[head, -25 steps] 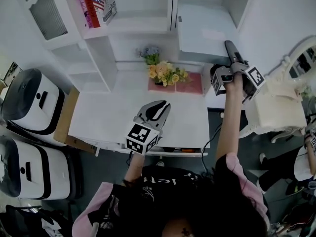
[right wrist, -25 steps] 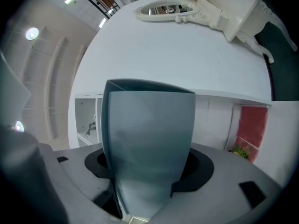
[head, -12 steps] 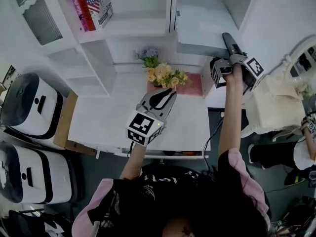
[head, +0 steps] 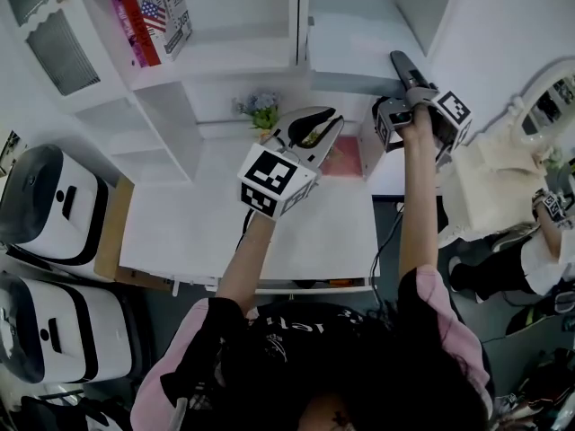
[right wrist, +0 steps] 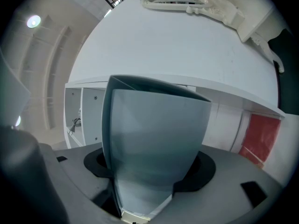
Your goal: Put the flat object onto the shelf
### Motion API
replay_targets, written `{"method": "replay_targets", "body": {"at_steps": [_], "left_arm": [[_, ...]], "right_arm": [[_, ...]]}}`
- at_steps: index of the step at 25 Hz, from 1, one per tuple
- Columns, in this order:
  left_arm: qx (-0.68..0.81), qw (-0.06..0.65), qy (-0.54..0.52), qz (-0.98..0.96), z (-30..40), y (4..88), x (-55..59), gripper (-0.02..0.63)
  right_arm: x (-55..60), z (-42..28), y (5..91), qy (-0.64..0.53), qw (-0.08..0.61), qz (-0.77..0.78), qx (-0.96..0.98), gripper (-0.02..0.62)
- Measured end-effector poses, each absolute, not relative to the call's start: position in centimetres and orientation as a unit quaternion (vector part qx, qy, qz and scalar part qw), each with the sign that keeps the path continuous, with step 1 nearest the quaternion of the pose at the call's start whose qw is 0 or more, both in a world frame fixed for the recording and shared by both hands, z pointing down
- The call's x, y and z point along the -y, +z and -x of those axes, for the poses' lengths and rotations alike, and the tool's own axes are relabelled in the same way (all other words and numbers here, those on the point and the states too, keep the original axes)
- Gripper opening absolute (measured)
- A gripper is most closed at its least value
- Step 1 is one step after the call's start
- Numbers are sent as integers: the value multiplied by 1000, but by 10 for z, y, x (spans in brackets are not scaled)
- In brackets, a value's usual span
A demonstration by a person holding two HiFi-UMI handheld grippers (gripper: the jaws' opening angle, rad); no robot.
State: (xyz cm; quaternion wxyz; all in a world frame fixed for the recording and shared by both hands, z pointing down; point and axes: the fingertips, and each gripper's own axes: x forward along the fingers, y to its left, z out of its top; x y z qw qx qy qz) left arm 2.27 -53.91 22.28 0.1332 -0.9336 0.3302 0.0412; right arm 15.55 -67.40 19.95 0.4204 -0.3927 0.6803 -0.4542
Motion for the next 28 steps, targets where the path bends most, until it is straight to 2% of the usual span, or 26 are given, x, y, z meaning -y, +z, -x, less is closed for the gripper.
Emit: {"method": "replay_targets", "body": {"at_steps": [10,17,28], "left_arm": [[-311,150,1,938,-64,204,592,63],[-279,88,25,956,-79,208,600,30],[-269,86,14,959,-93,206,598,23]], "right_arm": [[677,-157,200,-456,398,387,-696,315],[673,-151,199,-453,378,382,-711,316],[656,-149,201,-436,376,372,-728,320]]}}
